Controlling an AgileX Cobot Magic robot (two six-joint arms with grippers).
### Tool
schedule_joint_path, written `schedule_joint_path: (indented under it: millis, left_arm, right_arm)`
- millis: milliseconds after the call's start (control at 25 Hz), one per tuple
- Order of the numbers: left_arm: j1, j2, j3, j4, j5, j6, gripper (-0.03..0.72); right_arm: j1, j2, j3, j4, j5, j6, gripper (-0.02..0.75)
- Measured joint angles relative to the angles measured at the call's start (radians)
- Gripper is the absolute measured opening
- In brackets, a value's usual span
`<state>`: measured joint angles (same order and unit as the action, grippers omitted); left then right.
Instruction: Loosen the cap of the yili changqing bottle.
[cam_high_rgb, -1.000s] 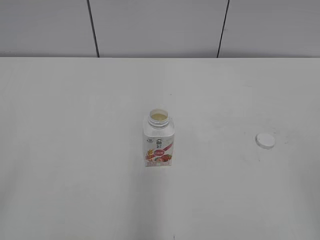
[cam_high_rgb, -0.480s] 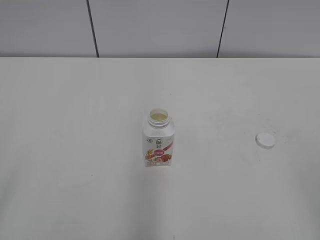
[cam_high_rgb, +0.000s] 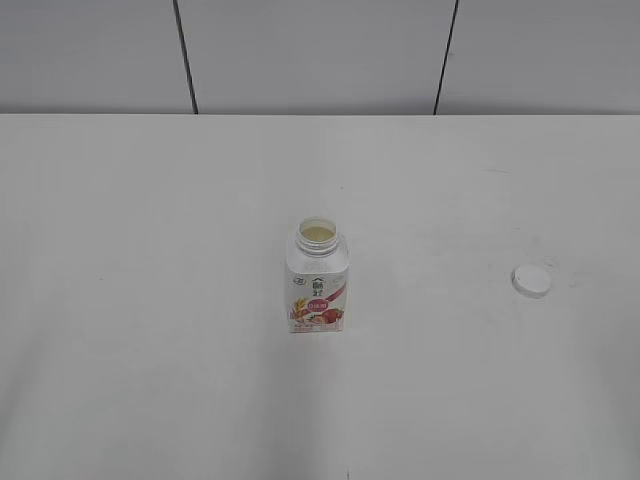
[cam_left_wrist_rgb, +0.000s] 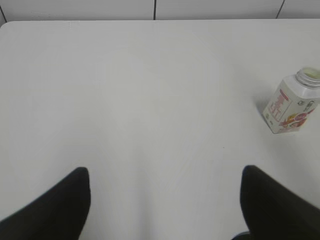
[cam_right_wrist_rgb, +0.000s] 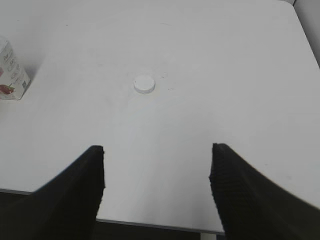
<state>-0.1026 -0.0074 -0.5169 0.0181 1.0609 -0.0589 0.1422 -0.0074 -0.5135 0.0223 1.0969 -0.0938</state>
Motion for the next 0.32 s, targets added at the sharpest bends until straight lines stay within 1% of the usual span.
schedule_joint_path:
  millis: [320]
  left_arm:
    - [0.050,0.000,0.000,-0.004,0.000,0.000,0.550]
  right_arm:
    - [0.000,0.000,0.000,0.003,0.000,0.001,0.526]
